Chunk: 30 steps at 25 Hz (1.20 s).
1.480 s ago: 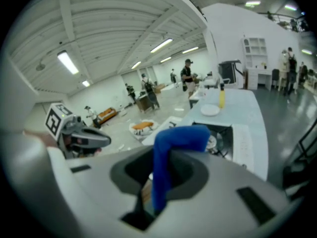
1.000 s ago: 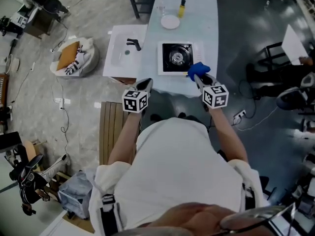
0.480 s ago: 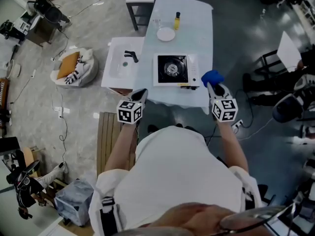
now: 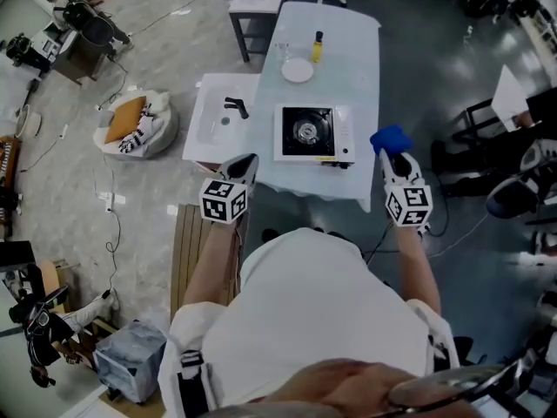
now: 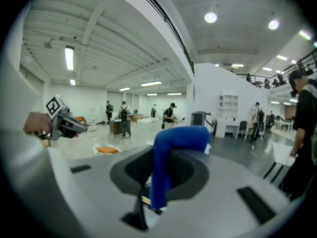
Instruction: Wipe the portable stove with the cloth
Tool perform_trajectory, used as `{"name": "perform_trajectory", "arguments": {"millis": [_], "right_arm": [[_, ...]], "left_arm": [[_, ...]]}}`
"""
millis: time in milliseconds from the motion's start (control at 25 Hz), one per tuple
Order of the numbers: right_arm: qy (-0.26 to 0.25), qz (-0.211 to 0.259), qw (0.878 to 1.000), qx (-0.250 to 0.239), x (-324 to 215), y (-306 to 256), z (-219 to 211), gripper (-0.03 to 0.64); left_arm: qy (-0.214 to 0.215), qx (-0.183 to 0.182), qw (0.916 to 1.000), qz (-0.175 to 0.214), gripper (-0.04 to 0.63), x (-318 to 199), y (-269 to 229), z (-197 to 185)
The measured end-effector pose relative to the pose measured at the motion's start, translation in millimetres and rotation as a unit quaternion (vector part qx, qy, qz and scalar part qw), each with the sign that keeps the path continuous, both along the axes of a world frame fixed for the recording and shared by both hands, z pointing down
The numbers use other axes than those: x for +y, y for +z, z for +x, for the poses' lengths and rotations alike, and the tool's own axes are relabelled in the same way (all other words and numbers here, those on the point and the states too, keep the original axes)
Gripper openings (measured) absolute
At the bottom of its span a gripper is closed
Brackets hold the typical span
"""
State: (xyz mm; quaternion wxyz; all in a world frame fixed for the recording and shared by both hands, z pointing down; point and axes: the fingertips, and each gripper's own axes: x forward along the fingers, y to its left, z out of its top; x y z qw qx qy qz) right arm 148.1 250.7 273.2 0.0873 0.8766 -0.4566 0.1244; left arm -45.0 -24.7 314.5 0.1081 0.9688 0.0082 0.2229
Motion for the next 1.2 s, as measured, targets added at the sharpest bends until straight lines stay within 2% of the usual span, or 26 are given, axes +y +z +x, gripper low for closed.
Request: {"name": "perform_trajectory", "arguments": {"millis": [320, 680, 1200], "right_arm": [[0.009, 0.000, 1.000, -0.006, 4, -1, 2, 0.081], [0.011, 0.006, 1.000, 0.015, 0, -9, 3, 0.081], [0.002, 0.012, 1.000, 0.004, -5, -7, -9, 0.081]], "left_arm": [[-0.008, 0.007, 0.9998, -0.014, 0.032, -1, -4, 4], [-0.010, 0.005, 0.9998, -0.016, 0.032, -6, -1, 9], [-0.010, 0.010, 0.9997, -0.019, 0.032, -5, -4, 3]]}}
